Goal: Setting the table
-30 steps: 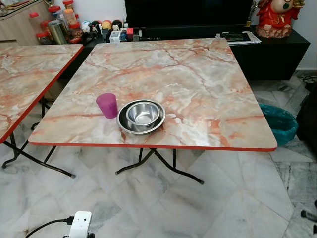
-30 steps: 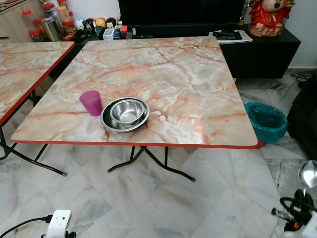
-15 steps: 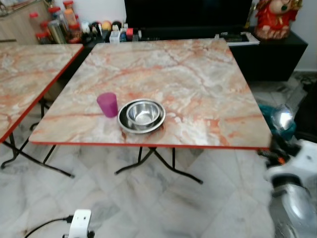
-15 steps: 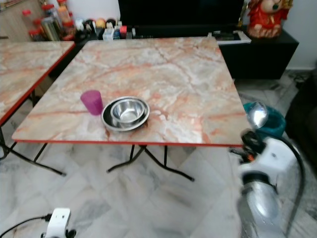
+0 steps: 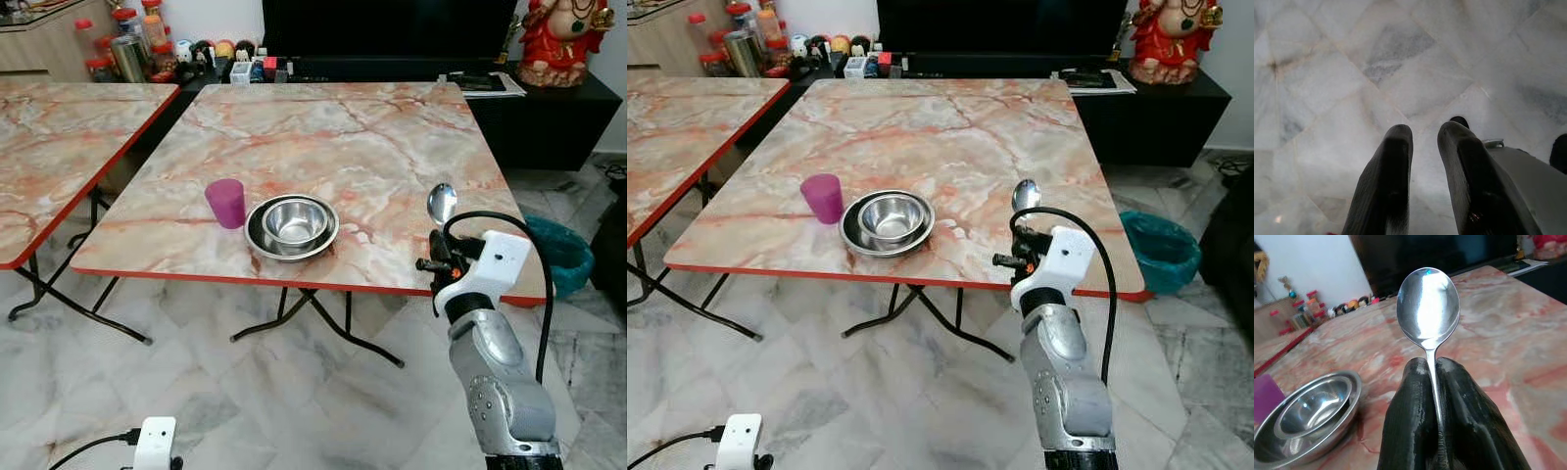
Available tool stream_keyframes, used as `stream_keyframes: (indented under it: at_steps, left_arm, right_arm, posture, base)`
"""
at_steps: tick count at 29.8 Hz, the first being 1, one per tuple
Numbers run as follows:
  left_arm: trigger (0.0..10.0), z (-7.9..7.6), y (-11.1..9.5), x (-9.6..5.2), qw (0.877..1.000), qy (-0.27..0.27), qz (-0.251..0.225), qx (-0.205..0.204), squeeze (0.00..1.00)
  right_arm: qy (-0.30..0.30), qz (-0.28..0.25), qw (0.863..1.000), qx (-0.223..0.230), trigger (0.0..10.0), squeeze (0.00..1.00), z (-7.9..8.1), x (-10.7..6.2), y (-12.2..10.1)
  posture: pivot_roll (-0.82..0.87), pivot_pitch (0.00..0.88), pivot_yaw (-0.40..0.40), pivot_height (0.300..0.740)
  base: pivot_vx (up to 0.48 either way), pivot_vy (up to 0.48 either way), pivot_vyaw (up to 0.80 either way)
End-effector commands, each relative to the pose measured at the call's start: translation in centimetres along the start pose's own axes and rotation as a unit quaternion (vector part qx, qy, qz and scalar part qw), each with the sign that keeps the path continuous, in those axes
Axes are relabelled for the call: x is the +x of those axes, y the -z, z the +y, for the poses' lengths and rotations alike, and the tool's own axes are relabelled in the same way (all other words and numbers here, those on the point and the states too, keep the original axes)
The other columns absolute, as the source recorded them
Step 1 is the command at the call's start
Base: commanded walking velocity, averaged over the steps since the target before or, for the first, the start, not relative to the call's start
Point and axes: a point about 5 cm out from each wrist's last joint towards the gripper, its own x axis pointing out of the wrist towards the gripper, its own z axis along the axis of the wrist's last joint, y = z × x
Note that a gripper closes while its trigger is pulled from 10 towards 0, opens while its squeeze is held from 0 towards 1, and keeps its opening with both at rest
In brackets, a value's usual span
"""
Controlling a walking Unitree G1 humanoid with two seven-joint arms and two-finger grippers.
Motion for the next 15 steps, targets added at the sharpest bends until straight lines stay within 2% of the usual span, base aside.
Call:
stream_keyframes:
  at_steps: [1,5,15]
  left_arm:
    - [10.0,0.52,0.85,-0.23,1.000,-0.011,0.011,0.000,0.00]
    - [10.0,0.54,0.87,-0.24,1.000,-0.012,0.011,-0.001,0.00]
    - [10.0,0.80,0.82,-0.25,1.000,-0.014,0.012,0.005,0.00]
  right_arm:
    - [-0.002,0.005,1.000,0.011,10.0,0.00,0.48,0.19,0.34]
    - [-0.004,0.004,1.000,0.023,10.0,0.00,0.61,0.18,0.40]
    - [-0.002,0.014,0.999,0.035,10.0,0.00,0.88,0.18,0.70]
  posture:
    - [-0.07,0.018,0.026,0.740]
    - [-0.07,0.018,0.026,0.740]
    - [-0.06,0.030,0.031,0.740]
  base:
    - [0.000,0.000,0.77]
    - [0.000,0.000,0.77]
    - [0.000,0.000,0.00]
